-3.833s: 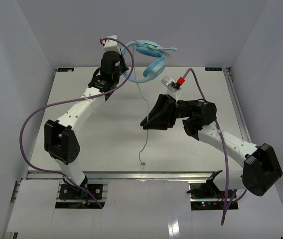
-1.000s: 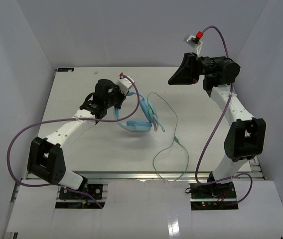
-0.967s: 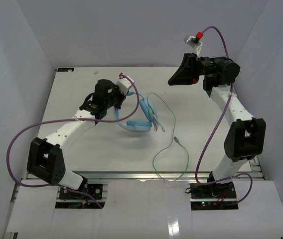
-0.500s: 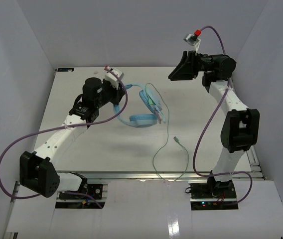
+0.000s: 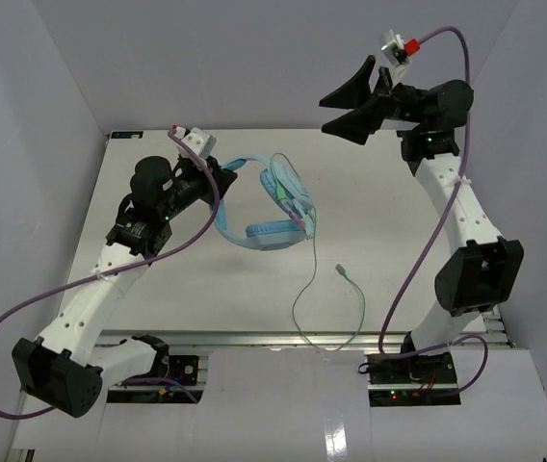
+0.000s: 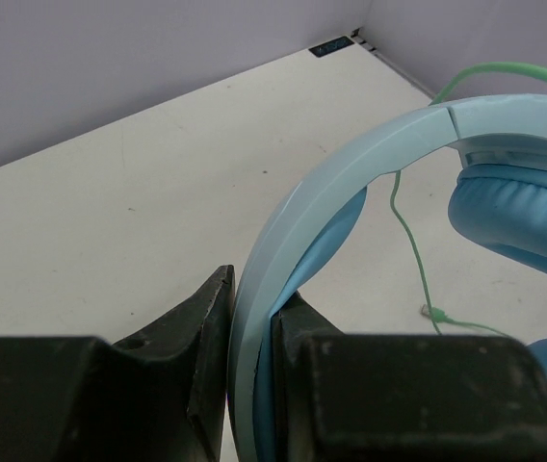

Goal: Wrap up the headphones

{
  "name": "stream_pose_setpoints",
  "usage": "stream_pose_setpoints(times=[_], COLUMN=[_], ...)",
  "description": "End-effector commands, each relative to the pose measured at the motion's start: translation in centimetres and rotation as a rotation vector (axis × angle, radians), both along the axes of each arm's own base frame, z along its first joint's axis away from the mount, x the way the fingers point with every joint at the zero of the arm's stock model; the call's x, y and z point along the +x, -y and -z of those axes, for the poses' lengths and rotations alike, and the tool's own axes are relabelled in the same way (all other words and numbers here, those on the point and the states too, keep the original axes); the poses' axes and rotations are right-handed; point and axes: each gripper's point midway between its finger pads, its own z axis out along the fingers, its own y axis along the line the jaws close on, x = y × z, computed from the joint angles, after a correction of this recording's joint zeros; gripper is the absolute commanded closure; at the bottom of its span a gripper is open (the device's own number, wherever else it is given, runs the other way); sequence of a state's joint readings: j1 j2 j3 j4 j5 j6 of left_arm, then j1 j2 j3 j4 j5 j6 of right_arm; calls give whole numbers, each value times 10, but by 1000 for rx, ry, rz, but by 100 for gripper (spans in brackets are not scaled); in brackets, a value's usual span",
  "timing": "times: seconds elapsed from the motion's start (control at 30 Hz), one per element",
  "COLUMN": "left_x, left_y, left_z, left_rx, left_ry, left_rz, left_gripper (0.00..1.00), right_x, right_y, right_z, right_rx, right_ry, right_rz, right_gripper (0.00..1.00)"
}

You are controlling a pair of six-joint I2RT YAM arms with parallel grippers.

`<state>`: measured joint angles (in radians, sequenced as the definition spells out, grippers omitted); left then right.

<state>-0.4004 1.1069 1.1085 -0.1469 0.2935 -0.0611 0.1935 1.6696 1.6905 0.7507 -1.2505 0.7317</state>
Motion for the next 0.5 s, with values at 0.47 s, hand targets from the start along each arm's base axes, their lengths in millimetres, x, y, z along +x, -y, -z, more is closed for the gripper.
stream_pose_setpoints(times=[0.47], left_x=[-32], left_y=[-5], left_z=[-102], left_rx=[-269], left_ry=[20], left_rz=[-5], left_gripper=[100], right_x=[-31], right_y=[-31], right_z=[153], right_rx=[-116], right_ry=[30], right_rz=[265], right_gripper=[3])
